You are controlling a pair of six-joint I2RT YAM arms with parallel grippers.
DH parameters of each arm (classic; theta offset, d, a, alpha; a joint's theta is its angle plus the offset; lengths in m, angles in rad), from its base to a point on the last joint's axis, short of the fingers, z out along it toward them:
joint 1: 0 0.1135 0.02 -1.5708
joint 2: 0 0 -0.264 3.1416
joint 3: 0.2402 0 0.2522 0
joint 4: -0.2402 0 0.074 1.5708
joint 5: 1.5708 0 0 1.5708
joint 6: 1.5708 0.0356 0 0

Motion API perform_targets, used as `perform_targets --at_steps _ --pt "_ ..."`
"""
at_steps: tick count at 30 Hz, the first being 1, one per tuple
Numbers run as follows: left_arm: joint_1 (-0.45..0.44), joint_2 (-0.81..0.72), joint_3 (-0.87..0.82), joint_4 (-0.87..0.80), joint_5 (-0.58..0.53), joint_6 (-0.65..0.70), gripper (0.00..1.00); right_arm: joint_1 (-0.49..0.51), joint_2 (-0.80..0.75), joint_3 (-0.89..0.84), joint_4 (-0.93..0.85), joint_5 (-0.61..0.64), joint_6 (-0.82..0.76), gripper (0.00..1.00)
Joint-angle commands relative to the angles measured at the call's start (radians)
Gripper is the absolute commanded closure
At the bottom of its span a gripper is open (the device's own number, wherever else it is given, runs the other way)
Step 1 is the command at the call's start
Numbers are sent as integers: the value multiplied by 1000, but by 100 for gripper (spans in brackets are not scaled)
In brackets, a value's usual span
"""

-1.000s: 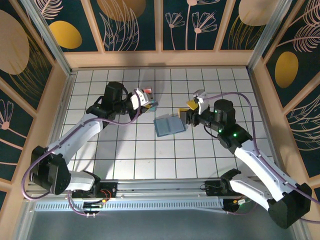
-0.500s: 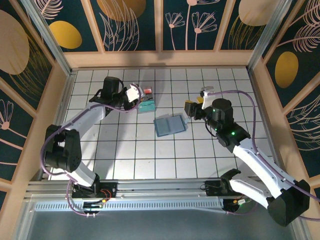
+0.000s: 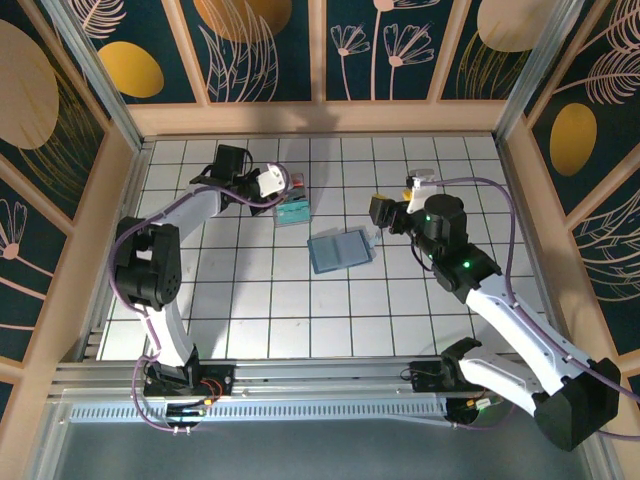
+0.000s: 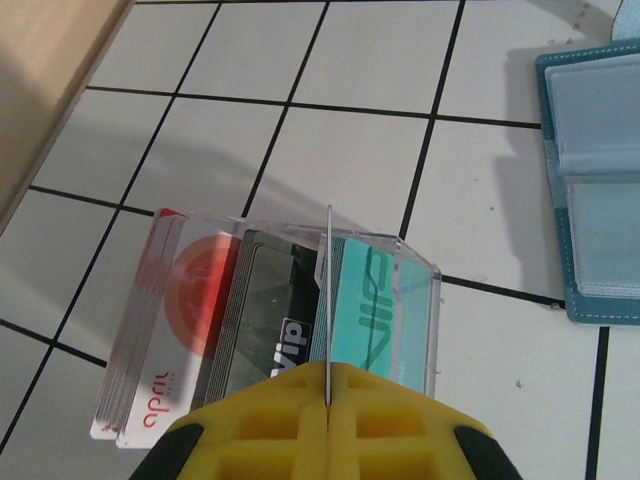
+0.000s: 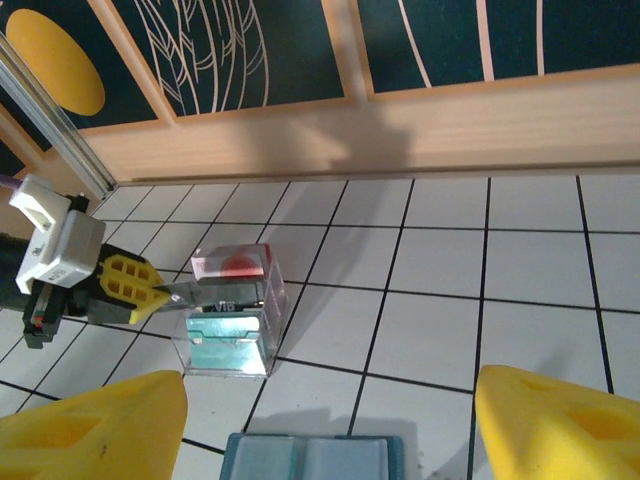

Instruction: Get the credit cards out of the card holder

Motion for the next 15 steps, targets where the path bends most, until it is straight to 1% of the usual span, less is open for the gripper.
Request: perform_targets --at_steps 1,7,15 --pt "6 44 66 -38 57 57 100 6 3 34 4 30 4 23" --pt "7 131 161 -91 60 78 100 6 3 44 -1 47 2 22" --pt "9 234 296 -186 89 105 100 6 -1 56 -15 65 -8 22"
